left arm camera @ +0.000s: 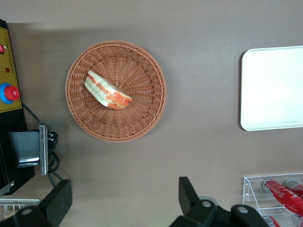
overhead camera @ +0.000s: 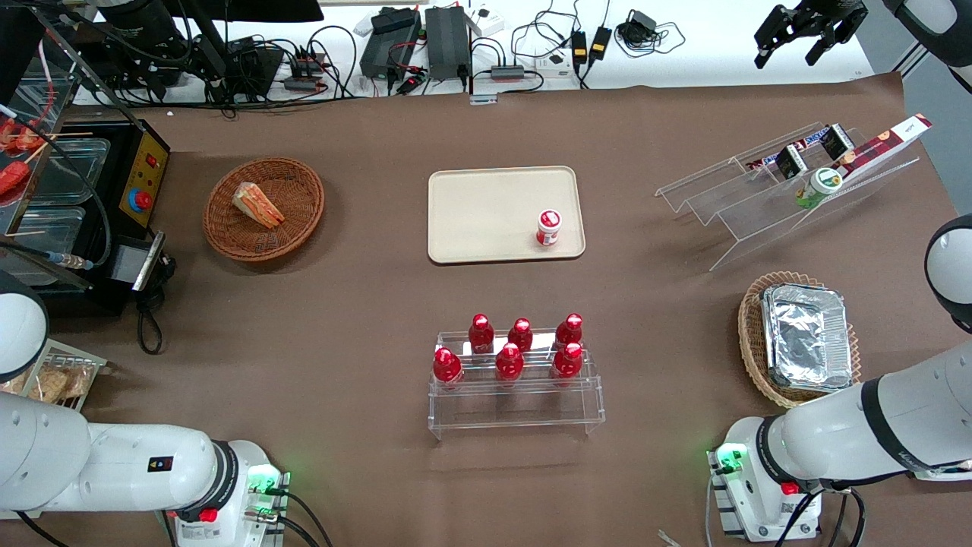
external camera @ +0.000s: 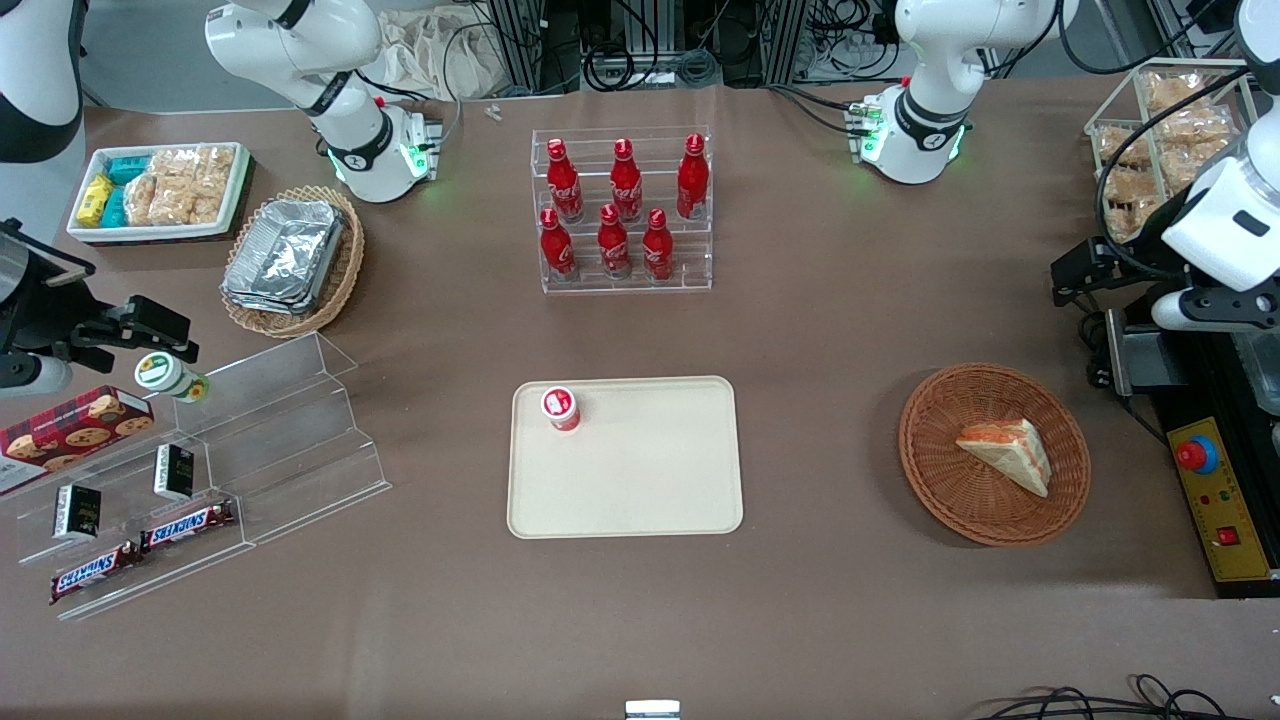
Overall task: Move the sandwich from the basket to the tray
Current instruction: 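Move the left gripper over the sandwich in the wicker basket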
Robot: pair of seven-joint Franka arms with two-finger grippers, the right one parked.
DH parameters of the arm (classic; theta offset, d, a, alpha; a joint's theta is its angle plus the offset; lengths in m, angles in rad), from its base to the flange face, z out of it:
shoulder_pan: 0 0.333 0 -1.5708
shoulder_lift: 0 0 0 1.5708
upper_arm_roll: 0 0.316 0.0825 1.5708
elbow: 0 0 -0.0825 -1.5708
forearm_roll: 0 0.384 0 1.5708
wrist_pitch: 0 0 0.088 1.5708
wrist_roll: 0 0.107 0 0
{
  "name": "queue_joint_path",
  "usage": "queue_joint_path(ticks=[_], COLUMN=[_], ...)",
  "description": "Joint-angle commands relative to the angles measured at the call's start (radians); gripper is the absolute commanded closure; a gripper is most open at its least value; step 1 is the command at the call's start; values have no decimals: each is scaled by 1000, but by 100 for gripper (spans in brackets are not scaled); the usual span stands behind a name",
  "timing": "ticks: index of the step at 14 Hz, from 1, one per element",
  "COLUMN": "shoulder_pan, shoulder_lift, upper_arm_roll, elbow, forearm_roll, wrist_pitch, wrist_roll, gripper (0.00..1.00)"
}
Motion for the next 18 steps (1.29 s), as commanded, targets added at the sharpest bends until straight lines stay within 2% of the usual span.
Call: queue_joint_path(ticks=[1, 9, 13, 18], shoulder_pan=[-8, -2, 8, 21], shoulder_lift=[1, 7, 25, 28], upper_arm_roll=[2, 3, 9, 12], elbow=[10, -25, -35, -35], forearm_roll=[22, 25, 23, 25], wrist_pitch=[-6, -10, 8, 14], wrist_roll=[-24, -33, -148, -173], gripper=[0, 0, 0, 0])
